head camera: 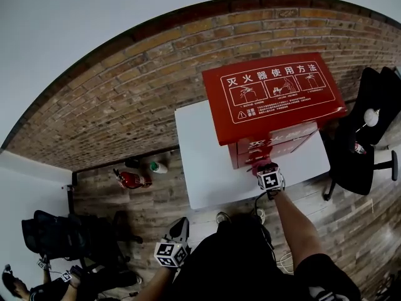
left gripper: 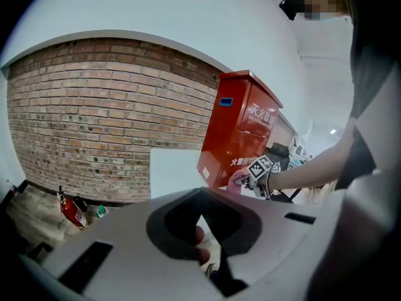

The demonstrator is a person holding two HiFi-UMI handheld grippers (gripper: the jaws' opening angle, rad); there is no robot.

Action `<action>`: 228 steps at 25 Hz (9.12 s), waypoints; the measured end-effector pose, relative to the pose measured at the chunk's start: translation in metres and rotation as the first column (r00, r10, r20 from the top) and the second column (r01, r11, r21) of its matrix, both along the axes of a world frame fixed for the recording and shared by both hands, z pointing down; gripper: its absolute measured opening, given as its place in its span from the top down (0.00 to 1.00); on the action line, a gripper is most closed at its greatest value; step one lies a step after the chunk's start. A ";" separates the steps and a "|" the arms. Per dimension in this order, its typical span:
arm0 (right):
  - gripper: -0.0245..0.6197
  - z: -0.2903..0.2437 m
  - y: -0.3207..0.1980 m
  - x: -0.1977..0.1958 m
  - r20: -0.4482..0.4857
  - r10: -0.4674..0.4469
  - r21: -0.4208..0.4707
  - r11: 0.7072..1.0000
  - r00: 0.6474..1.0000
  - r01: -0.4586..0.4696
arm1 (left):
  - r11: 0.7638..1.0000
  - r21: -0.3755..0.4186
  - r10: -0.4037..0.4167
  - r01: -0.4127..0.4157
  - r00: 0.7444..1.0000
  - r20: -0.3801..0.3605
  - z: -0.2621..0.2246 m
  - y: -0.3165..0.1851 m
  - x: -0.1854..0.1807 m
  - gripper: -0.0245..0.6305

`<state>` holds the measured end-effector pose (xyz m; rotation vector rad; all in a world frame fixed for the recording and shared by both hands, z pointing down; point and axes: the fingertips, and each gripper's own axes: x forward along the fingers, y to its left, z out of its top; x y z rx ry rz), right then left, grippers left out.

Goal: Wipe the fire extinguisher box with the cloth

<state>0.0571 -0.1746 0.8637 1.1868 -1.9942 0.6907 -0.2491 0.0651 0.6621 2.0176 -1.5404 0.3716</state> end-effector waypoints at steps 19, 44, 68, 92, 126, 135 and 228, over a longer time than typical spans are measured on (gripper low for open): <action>0.81 0.035 0.000 -0.003 -0.033 0.001 -0.051 0.999 0.999 -0.003 | 0.997 -0.039 -0.061 0.061 0.998 0.005 0.014 0.020 -0.018 0.94; 0.81 0.037 0.019 -0.058 -0.009 0.001 -0.115 0.993 1.000 -0.002 | 0.997 -0.036 -0.075 0.075 0.997 0.006 0.017 0.031 -0.036 0.94; 0.81 -0.032 0.014 -0.061 0.025 0.019 -0.028 0.999 1.000 -0.019 | 1.000 0.001 -0.002 0.002 0.999 -0.035 0.015 0.012 -0.024 0.94; 0.81 -0.120 0.010 -0.068 0.071 0.029 0.059 0.998 0.997 -0.033 | 0.995 0.032 0.094 -0.091 0.992 -0.086 0.004 -0.027 0.009 0.94; 0.81 -0.239 0.010 -0.078 0.162 -0.001 0.200 0.979 0.987 -0.032 | 0.994 0.058 0.097 -0.090 0.989 -0.113 0.008 -0.040 0.042 0.94; 0.81 -0.285 0.009 -0.076 0.122 -0.044 0.307 0.952 0.992 0.004 | 0.994 0.062 0.098 -0.091 0.989 -0.111 0.009 -0.041 0.051 0.94; 0.81 -0.319 0.020 -0.127 0.172 -0.162 0.470 0.880 0.972 0.064 | 1.000 0.009 -0.012 0.013 0.998 -0.064 0.020 0.011 0.015 0.94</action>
